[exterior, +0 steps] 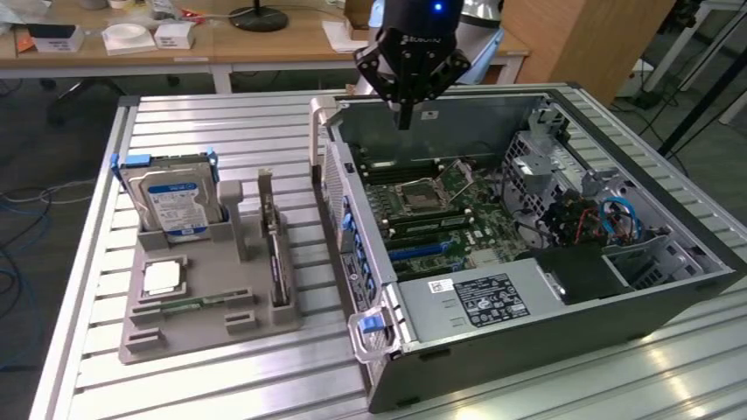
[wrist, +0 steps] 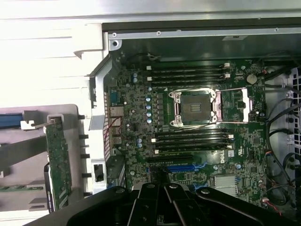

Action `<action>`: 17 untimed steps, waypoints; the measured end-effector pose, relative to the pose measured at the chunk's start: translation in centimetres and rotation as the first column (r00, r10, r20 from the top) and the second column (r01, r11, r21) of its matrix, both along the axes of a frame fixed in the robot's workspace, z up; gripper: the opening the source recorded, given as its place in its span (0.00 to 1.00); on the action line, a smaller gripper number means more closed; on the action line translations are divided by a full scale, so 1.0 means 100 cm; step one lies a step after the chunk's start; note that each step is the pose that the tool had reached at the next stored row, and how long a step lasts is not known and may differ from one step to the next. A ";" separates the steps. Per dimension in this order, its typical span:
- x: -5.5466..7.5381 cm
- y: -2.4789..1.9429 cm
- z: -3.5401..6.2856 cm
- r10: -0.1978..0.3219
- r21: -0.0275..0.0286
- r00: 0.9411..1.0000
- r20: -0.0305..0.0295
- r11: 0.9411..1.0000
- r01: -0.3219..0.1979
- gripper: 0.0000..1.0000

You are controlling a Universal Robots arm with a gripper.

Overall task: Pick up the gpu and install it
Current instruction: 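Reach for the gpu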

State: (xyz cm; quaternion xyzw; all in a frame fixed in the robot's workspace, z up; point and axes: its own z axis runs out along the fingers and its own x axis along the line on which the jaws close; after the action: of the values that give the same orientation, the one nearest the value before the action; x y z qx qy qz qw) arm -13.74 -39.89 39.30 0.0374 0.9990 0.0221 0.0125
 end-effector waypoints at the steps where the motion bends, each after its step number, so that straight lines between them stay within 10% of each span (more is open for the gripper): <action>1: -0.001 0.0000 0.0000 0.000 0.000 1.000 0.000 1.000 0.000 0.11; 17: -0.009 0.0000 -0.0004 0.000 0.000 1.000 0.000 1.000 0.000 0.11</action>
State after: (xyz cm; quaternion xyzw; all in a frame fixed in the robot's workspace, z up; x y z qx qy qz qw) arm -14.62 -39.89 39.26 0.0374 0.9990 0.0221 0.0125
